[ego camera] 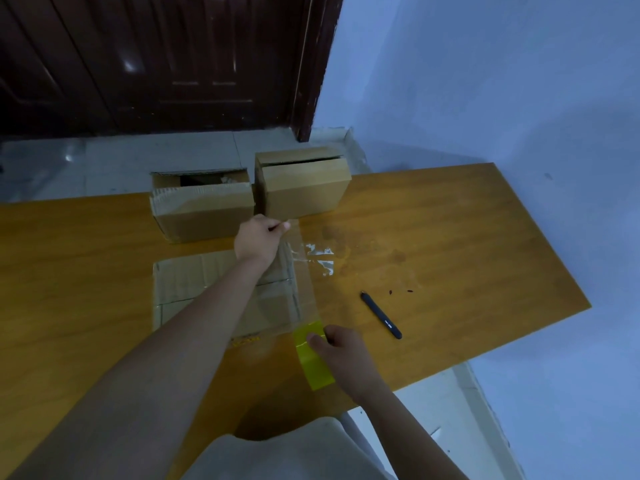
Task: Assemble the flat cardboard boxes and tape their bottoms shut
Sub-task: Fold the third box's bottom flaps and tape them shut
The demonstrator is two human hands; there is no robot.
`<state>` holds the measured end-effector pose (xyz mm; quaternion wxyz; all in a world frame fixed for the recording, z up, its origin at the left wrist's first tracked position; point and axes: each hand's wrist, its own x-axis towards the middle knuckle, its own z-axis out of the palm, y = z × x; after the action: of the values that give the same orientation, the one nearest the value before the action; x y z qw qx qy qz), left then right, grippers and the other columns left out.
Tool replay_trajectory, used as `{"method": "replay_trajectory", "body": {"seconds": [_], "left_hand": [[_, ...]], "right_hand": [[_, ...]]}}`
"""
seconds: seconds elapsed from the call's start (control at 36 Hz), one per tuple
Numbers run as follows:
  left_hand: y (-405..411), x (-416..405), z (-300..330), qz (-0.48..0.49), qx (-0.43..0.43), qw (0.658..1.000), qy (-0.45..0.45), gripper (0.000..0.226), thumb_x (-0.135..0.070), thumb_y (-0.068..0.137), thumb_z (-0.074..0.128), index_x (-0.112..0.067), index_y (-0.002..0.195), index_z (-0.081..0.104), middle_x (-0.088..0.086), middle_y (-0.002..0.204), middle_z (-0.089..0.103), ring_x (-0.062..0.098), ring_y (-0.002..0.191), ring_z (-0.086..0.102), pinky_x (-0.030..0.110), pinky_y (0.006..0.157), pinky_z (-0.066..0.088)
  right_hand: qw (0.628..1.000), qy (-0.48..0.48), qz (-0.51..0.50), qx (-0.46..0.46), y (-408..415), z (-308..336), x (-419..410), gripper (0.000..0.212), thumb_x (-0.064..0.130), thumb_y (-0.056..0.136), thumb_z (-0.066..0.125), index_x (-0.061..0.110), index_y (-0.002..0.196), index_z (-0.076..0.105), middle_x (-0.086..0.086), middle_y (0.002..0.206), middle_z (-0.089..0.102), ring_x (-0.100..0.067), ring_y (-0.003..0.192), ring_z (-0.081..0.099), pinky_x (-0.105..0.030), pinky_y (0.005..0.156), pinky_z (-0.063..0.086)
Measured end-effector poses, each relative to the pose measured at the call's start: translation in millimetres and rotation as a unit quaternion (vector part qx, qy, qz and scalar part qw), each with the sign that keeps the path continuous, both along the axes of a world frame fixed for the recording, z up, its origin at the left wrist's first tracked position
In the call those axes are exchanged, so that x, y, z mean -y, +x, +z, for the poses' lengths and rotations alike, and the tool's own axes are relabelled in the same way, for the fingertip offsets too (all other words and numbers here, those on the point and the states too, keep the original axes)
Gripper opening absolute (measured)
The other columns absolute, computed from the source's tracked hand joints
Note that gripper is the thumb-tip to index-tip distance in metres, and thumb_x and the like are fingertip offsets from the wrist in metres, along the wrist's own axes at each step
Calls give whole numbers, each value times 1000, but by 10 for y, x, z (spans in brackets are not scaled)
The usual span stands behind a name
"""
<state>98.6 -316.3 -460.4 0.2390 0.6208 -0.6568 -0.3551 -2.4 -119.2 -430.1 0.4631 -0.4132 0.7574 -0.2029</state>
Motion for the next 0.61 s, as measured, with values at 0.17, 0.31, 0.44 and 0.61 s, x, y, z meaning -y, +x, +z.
{"method": "replay_trajectory", "body": {"seconds": [0.17, 0.31, 0.44, 0.61], "left_hand": [[-5, 2, 23, 7, 8, 1000, 8, 33, -36, 94, 54, -9, 103, 71, 6, 104, 62, 17, 88, 55, 28, 68, 41], [-10, 2, 34, 11, 17, 1000, 15, 32, -36, 94, 54, -10, 102, 71, 5, 109, 63, 17, 91, 57, 28, 67, 42], [-24, 9, 42, 8, 45, 999, 26, 32, -37, 94, 53, -12, 103, 71, 6, 114, 64, 21, 97, 61, 26, 66, 41], [-53, 56, 110, 0, 74, 992, 98, 30, -36, 93, 56, -12, 103, 71, 9, 108, 68, 22, 94, 63, 27, 67, 45]], "right_hand": [[1000, -7, 3, -5, 4, -70, 16, 40, 28, 93, 56, 19, 58, 37, 6, 53, 33, -5, 45, 30, -25, 50, 26], [1000, -14, -2, -15, -16, -114, 13, 39, 28, 93, 56, 20, 59, 40, 8, 53, 34, -4, 43, 32, -18, 46, 26], [1000, -9, -13, -4, -7, -192, 28, 41, 26, 92, 57, 19, 57, 35, 7, 52, 29, -4, 41, 28, -21, 47, 23], [1000, 13, -19, 21, -6, -273, 135, 41, 25, 93, 55, 20, 59, 32, 4, 54, 26, -5, 44, 24, -23, 48, 21]]}}
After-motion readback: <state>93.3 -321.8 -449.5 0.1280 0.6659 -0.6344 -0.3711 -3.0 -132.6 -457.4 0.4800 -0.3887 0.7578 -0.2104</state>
